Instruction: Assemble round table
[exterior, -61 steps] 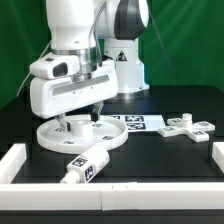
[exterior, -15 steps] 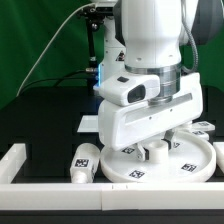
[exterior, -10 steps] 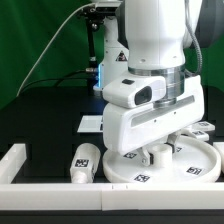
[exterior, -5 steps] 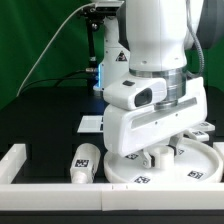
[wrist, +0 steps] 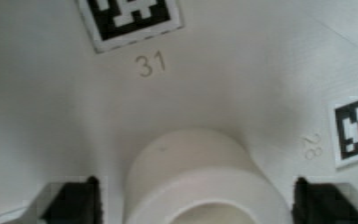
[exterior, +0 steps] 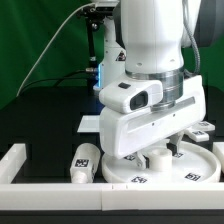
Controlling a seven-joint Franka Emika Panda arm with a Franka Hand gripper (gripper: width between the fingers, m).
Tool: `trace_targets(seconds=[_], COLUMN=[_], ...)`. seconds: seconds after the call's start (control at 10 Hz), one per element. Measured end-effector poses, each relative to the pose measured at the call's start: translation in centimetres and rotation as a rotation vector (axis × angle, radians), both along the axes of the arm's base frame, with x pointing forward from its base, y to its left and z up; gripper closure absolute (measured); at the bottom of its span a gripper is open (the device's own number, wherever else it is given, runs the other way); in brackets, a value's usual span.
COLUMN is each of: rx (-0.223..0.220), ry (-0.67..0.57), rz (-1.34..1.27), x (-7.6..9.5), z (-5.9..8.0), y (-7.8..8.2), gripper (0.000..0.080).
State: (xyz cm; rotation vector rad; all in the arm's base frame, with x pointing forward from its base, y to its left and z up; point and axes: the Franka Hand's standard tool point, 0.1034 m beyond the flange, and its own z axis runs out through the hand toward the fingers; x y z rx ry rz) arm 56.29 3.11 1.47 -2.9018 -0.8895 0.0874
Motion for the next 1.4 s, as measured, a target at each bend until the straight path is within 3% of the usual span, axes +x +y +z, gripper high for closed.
trace_targets(seconds=[0.1,0.3,0.4,0.9,1.1,1.2,1.4], rx=[0.0,-0.005,-0.007,-0.007,-0.031,-0.042,-0.049], ry=[0.002,-0.003,-0.013,-0.002,-0.028,-0.035,-0.068], rz=[-0.006,-0.031,-0.047,-0.05,-0.142,-0.175,-0.078], x=[0.0,0.6,0.7,0.5,2.2,2.4,2.4], z=[0.2,3.5,4.3,3.7,5.8,6.1,5.9], y=[-0.1,-1.0,-1.2,-1.2,-3.3,-4.5,-9.3], gripper=[0.0192,0.0152,0.0152,0.0151,0.0151,0.0151,0.0151])
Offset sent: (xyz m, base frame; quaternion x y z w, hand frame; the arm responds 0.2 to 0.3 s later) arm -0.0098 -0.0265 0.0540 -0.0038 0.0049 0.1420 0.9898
